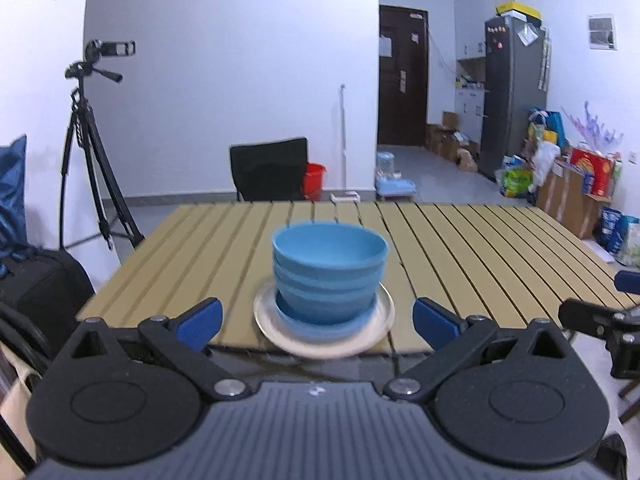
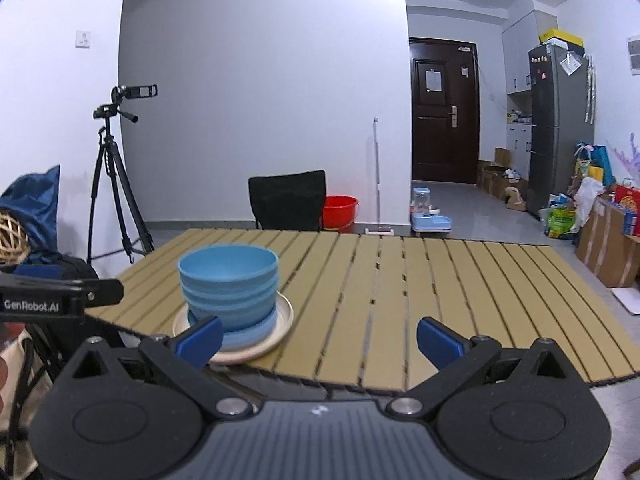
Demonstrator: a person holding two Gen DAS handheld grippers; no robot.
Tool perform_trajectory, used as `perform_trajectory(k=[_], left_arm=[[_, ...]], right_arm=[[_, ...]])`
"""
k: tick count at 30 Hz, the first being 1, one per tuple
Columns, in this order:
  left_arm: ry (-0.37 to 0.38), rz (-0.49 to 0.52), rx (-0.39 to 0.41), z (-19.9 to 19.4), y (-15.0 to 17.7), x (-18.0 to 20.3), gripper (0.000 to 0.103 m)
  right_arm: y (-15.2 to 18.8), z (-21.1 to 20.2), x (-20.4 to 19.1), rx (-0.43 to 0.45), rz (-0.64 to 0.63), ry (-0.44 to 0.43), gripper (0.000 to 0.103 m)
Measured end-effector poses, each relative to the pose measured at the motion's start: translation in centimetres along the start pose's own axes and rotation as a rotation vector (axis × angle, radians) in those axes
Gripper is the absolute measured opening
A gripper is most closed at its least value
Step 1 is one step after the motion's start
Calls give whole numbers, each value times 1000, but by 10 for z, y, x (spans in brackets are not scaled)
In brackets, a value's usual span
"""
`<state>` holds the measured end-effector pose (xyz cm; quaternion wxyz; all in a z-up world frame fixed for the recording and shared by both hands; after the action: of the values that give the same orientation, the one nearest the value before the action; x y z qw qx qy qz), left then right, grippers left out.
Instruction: Organize plates and bowls
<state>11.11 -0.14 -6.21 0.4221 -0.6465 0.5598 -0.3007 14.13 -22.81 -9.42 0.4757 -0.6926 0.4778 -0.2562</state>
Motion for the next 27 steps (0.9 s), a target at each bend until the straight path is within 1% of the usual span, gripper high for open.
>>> perform_trajectory(k=[4,9,11,15,27], left_arm=[[42,12,-16,-10,17,9,103],[65,30,27,-29,25,17,103],[65,22,47,-36,25,17,103],[69,10,58,-43,29,15,103],[77,9,48,-43,33,15,103]], right_arm=[[18,-18,2,-25,8,28,103],[29,-36,2,-11,24,49,103],[29,-39,0,-2,25,54,103],[28,-42,1,4,37,49,103],[29,-42,0,-6,31,44,103]])
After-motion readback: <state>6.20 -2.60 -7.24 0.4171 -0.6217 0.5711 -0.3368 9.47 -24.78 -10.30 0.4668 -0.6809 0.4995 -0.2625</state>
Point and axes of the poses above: each gripper's, at about its wrist camera, not at the fingertips, and z roughly the way its jaws point, x to its right, y to its underside, the point moved 5 cm from there along z, roughly the way its jaws point, and after that the axes turned 8 degrees about -y, right-handed, at the moved point
